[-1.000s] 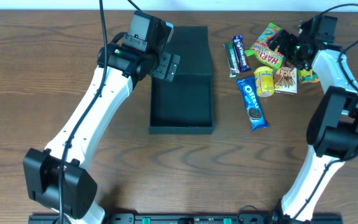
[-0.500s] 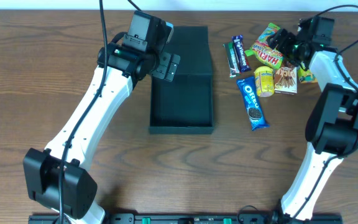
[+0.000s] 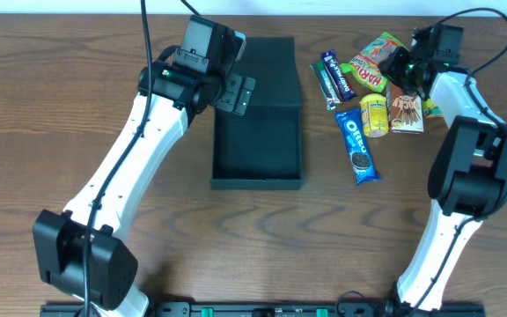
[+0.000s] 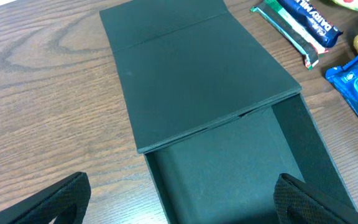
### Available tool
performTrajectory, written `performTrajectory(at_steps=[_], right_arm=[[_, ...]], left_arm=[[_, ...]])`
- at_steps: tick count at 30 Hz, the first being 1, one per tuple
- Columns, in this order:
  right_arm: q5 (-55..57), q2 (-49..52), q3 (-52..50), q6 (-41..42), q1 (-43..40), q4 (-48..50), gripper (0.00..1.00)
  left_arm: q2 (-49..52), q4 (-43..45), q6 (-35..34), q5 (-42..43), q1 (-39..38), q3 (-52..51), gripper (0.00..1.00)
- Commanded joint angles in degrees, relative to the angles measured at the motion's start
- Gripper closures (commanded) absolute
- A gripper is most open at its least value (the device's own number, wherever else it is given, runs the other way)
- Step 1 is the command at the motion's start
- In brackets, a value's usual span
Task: Pack container
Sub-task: 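Reach the right gripper to the Haribo gummy bag and grasp it, then carry the Haribo bag with the right gripper into the box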
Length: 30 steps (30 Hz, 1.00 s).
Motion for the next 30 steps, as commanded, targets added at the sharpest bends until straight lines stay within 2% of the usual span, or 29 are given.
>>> performTrajectory(at_steps=[1, 6, 17, 25, 27, 28, 29, 30], right_arm=[[-0.87, 1.01, 2.99, -0.04, -0.28, -1.36, 0.99], [-3.65, 0.90, 9.29, -3.26, -0.87, -8.07, 0.99], [-7.50, -4.61, 30.29, -17.46, 0.28, -36.46, 0.99], [-14.58, -16.92, 32.96, -17.40, 4.46, -41.38, 0.99], [-14.60, -20.11, 32.94, -23.65, 6.21, -42.75, 0.99], [-14.03, -21.11, 32.70, -29.97, 7.58, -45.00, 0.99], [-10.14, -21.27, 32.13, -31.80, 9.22, -47.56, 0.99], [-3.28, -20.83, 31.28, -27.74, 10.64, -49.77, 0.99]], left_arm=[[0.44, -0.20, 0.22, -1.11, 0.17, 0.44, 0.05], [0.42, -0.17, 0.22, -1.16, 0.22, 0.46, 0.05], [-1.46, -0.20, -1.11, -1.27, 4.94, 0.48, 0.04], [-3.87, -0.22, -1.27, -1.03, 10.19, 0.48, 0.05], [-4.09, -0.20, -1.27, -1.03, 11.04, 0.48, 0.05], [-4.11, -0.20, -1.27, -1.03, 11.37, 0.48, 0.05], [-4.11, -0.20, -1.25, -1.07, 11.63, 0.48, 0.05], [-4.11, -0.20, -1.25, -1.07, 11.82, 0.48, 0.04]])
